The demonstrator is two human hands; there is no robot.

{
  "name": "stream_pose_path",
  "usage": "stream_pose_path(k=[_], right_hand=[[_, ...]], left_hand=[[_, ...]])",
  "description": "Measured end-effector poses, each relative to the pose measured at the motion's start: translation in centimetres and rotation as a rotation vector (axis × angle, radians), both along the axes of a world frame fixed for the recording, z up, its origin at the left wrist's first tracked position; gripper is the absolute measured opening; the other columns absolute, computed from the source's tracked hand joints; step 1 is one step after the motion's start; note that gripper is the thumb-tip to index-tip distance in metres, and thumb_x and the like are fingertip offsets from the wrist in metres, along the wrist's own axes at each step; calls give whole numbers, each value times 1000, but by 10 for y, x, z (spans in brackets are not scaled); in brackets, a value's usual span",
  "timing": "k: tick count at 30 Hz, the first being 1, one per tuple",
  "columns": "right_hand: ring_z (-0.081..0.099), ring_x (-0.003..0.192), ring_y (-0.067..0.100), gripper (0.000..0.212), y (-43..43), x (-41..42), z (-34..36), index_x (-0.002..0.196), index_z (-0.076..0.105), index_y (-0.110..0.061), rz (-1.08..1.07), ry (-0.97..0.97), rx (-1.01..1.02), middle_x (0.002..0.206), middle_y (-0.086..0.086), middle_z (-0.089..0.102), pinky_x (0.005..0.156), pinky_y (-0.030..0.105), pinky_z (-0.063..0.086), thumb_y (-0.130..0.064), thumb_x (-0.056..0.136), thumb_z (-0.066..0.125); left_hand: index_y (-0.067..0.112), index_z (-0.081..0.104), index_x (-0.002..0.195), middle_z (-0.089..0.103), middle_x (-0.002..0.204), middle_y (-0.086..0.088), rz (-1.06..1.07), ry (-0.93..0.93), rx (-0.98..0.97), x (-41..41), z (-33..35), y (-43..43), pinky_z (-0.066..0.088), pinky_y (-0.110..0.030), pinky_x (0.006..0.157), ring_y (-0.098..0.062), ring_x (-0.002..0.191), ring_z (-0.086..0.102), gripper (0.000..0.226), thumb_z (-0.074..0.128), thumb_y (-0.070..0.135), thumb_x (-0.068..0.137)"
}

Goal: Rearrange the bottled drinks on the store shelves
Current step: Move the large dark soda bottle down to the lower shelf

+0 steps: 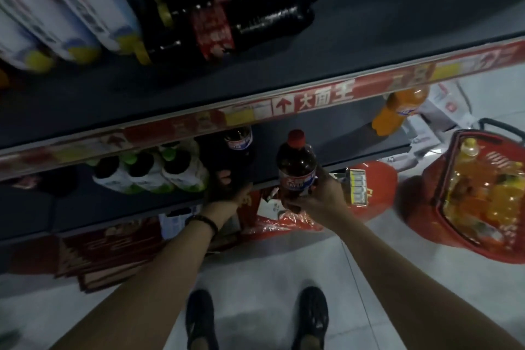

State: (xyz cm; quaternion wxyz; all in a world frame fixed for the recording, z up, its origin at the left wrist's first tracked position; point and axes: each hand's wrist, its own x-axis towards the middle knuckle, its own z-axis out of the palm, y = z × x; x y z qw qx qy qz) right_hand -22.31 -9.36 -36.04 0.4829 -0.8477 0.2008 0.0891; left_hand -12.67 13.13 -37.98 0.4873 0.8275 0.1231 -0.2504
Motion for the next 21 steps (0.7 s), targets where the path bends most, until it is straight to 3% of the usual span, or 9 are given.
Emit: stream_pose_path(k=[2,5,9,13,16,17,19,21], right_hand=[[71,107,8,41,-3,29,-29,117,64,-26,-15,-45,-120,106,-8,70,93,26,60,-16,85,88],[68,100,0,59,-1,73,-73,130,57,-27,-96,-165,-110,108,-16,70,86,15,57,-33,81,90],[71,107,9,68,1,114,-101,127,55,-36,-164,-223,-32,115,-12,73,95,35,61,-46,71,91],[70,111,12,75,-2,134,-116,133,58,-26,-142,-245,-53,123,-7,74,99,37,60,-31,69,96],[68,110,8,76,-5,144,-121,136,58,-24,-104,-229,-75,123,-10,72,95,27,56,-26,71,96],[67,112,10,77,-6,147,-119,138,57,-24,-87,-219,-77,125,-10,72,95,26,55,-27,71,96],[68,120,18,80,-7,153,-118,139,56,-24,-57,-206,-84,130,-4,72,103,34,55,-29,70,96],[67,123,21,80,-9,156,-117,139,56,-24,-28,-189,-96,132,0,72,107,41,54,-31,70,96]], left_hand=[[16,39,153,50,142,0,13,-75,-10,32,-45,-6,51,-39,100,-21,127,55,90,91,37,82],[31,43,155,54,153,6,26,-189,-38,75,-123,-15,52,-44,110,-16,136,56,111,93,67,63],[14,36,161,47,155,0,36,-268,-146,91,-127,-41,37,-31,117,-19,143,44,94,89,22,84],[18,36,161,47,159,1,47,-410,-100,107,-144,-44,37,-33,122,-17,146,44,99,91,36,80],[18,36,160,47,159,1,41,-439,-98,103,-148,-46,33,-9,106,-6,139,41,94,89,30,83],[17,36,160,47,158,1,37,-456,-103,99,-148,-47,32,-8,105,-3,136,40,93,88,29,84],[16,35,160,47,156,5,37,-475,-112,94,-150,-47,33,-14,110,0,135,38,93,88,28,84],[15,35,160,45,155,8,25,-485,-118,89,-151,-49,33,-9,110,3,135,39,93,88,27,84]])
